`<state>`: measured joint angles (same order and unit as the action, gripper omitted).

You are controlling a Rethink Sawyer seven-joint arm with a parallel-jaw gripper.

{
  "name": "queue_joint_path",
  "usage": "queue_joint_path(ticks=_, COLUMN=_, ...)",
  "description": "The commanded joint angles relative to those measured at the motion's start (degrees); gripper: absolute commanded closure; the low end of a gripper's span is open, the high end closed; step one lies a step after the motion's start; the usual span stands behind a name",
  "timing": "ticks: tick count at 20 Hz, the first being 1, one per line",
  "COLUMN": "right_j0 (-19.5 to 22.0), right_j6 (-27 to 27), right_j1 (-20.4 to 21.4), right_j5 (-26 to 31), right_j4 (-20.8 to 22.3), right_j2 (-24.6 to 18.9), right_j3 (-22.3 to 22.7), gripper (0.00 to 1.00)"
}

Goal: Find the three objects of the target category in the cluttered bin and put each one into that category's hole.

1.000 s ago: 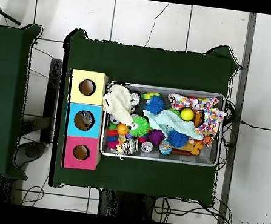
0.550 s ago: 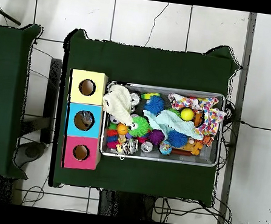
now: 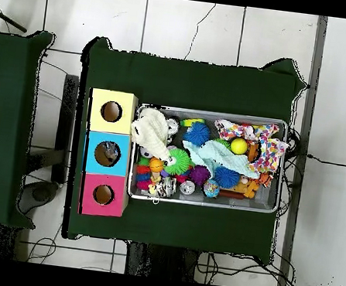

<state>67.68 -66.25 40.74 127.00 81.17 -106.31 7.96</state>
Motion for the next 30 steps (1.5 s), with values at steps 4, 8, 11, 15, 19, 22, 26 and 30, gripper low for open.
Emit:
queue_joint_path(ticks=4, right_j0=0.1, right_j6=20.4, right_j1=-0.6, right_j5=4.1, right_j4=10.8, right_j2=-13.5, right_j3=-4.3, gripper=1.0)
queue_joint_path(ticks=8, right_j0=-0.1, right_j6=17.1, right_j1=-3.1, right_j5=0.8, right_j4=6.0, right_j2=-11.3, right_j3=-2.5, gripper=1.0)
queue_joint_path(ticks=11, right_j0=0.2, right_j6=14.8, right_j1=-5.3, right_j5=-2.5, right_j4=-1.0, right_j2=-7.4, right_j3=0.7, gripper=1.0)
queue_joint_path(ticks=15, right_j0=1.6, right_j6=8.2, right_j1=-8.1, right_j5=-8.9, right_j4=-12.9, right_j2=-1.5, right_j3=7.6, gripper=1.0)
queue_joint_path(ticks=19, right_j0=2.1, right_j6=7.0, right_j1=-8.5, right_j5=-12.2, right_j4=-18.6, right_j2=2.7, right_j3=11.4, gripper=1.0)
queue_joint_path(ticks=22, right_j0=1.9, right_j6=6.4, right_j1=-8.3, right_j5=-13.8, right_j4=-21.1, right_j2=4.9, right_j3=11.8, gripper=1.0)
queue_joint_path(ticks=26, right_j0=1.8, right_j6=5.8, right_j1=-8.0, right_j5=-15.1, right_j4=-24.3, right_j2=7.6, right_j3=12.9, gripper=1.0)
queue_joint_path(ticks=30, right_j0=1.7, right_j6=5.4, right_j1=-7.7, right_j5=-16.5, right_j4=-26.9, right_j2=10.2, right_j3=13.8, gripper=1.0)
